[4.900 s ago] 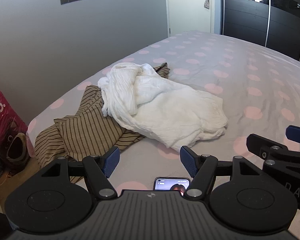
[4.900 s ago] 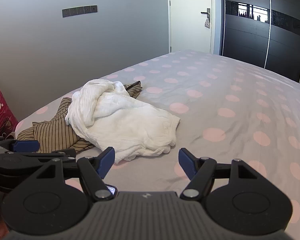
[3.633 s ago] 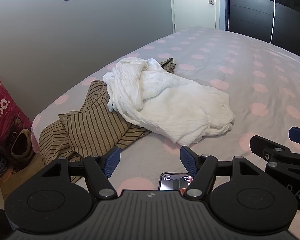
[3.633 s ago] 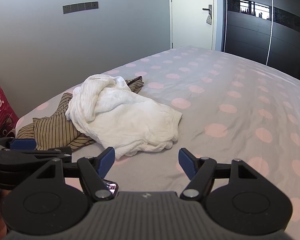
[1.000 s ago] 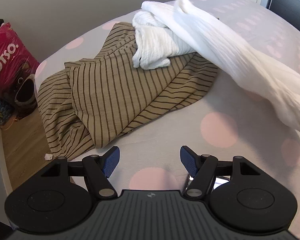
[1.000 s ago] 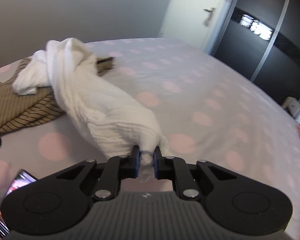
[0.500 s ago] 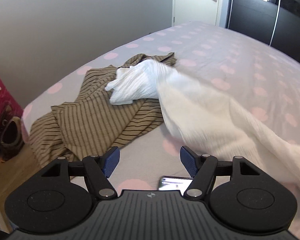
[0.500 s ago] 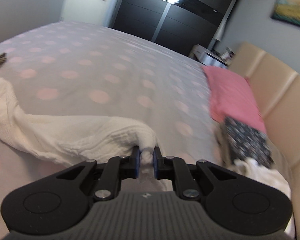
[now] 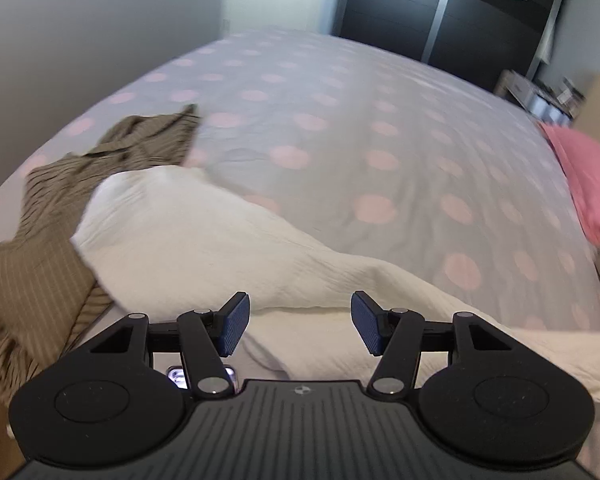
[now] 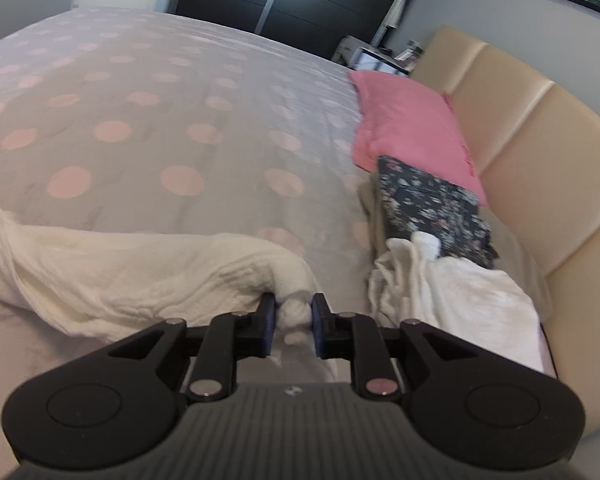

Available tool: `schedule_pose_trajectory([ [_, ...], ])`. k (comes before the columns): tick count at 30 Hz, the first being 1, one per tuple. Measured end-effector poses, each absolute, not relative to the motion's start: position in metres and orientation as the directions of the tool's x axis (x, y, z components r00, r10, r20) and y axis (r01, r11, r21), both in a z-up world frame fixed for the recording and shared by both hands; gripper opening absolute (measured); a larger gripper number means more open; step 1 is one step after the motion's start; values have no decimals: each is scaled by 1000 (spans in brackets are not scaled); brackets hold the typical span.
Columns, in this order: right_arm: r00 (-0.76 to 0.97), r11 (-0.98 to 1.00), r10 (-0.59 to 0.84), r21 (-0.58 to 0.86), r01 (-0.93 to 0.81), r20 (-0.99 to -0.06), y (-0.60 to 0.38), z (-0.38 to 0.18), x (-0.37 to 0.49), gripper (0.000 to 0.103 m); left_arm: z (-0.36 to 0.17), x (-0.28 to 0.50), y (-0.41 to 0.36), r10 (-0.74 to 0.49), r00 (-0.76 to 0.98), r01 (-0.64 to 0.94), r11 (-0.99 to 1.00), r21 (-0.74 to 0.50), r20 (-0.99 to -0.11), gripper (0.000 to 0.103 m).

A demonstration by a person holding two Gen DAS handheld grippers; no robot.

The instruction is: Fold clothes

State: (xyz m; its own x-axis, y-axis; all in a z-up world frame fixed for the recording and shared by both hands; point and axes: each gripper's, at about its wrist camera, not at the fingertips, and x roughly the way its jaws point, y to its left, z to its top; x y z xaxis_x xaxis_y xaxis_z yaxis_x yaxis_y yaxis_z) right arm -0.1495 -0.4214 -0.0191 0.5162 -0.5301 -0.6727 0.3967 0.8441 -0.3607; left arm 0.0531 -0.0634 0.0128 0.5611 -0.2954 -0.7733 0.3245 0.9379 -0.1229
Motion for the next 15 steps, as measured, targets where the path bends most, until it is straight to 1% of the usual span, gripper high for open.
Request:
schedule_pose_trajectory([
  [2,546,869,-493,-358,341,-677,-421,-21,-151,28,10,58,-76,-289,559,367,927,-80,-777,55],
  [4,567,878,-479,-375,299,-670,-420,-19,-157,29,6,64,-89,-299,533,430,901,-51,-792,55],
  [6,575,884,-465,-380,271,-673,-425,-16,-161,32,-1,70,-96,-301,511,462,886,-39,-805,55],
  [7,578,892,-451,-369,263,-680,-430,-14,-163,32,-5,74,-98,-302,502,472,881,-35,-810,55],
  [10,598,929,-368,-258,265,-712,-446,-9,-168,35,-17,84,-106,-302,475,504,863,-26,-826,56],
  [11,604,941,-333,-218,258,-724,-449,-9,-168,38,-21,87,-108,-302,467,514,857,-23,-831,56],
  [12,605,950,-305,-193,245,-735,-449,-12,-165,43,-25,90,-111,-302,458,524,851,-20,-836,56],
  [15,589,972,-229,-148,184,-775,-441,-31,-151,46,-36,101,-118,-300,430,555,832,-13,-851,56],
])
